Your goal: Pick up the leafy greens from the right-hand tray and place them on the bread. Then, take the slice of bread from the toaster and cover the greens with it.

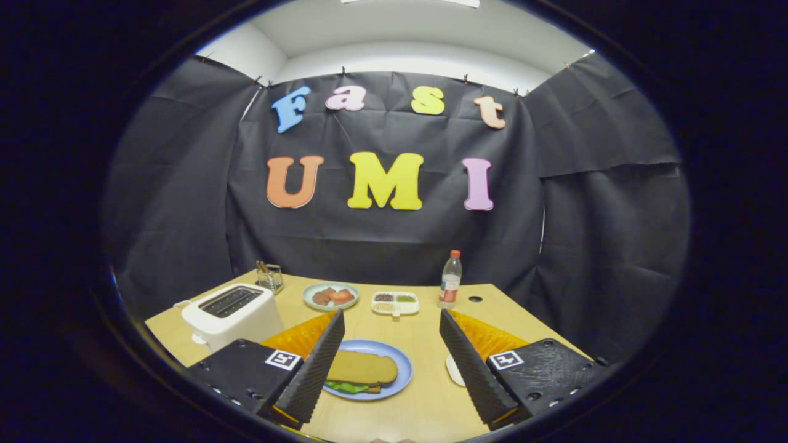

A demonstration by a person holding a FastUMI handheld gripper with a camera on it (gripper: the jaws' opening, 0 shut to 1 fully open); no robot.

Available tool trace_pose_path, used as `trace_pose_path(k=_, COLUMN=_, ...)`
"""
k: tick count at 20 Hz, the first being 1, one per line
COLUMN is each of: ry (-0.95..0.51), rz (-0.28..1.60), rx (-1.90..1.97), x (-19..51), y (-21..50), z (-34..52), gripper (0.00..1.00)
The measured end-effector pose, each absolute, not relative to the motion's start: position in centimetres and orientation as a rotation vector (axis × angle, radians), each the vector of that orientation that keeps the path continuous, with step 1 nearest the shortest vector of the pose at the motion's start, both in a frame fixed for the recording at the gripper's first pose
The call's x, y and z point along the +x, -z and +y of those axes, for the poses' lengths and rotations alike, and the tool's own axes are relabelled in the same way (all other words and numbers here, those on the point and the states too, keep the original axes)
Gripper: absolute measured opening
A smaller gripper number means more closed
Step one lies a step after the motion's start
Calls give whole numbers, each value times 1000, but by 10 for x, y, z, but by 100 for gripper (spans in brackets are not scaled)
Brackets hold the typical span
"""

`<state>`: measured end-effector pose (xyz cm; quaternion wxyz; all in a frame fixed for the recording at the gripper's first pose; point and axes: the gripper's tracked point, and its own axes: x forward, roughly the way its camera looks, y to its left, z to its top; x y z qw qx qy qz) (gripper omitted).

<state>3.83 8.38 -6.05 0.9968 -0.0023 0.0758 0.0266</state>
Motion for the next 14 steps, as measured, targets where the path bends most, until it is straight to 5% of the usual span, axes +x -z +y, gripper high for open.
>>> trace_pose_path(k=14, ry=-72, rz=45, rx=-13, x=-6, y=13, z=79, gripper=95)
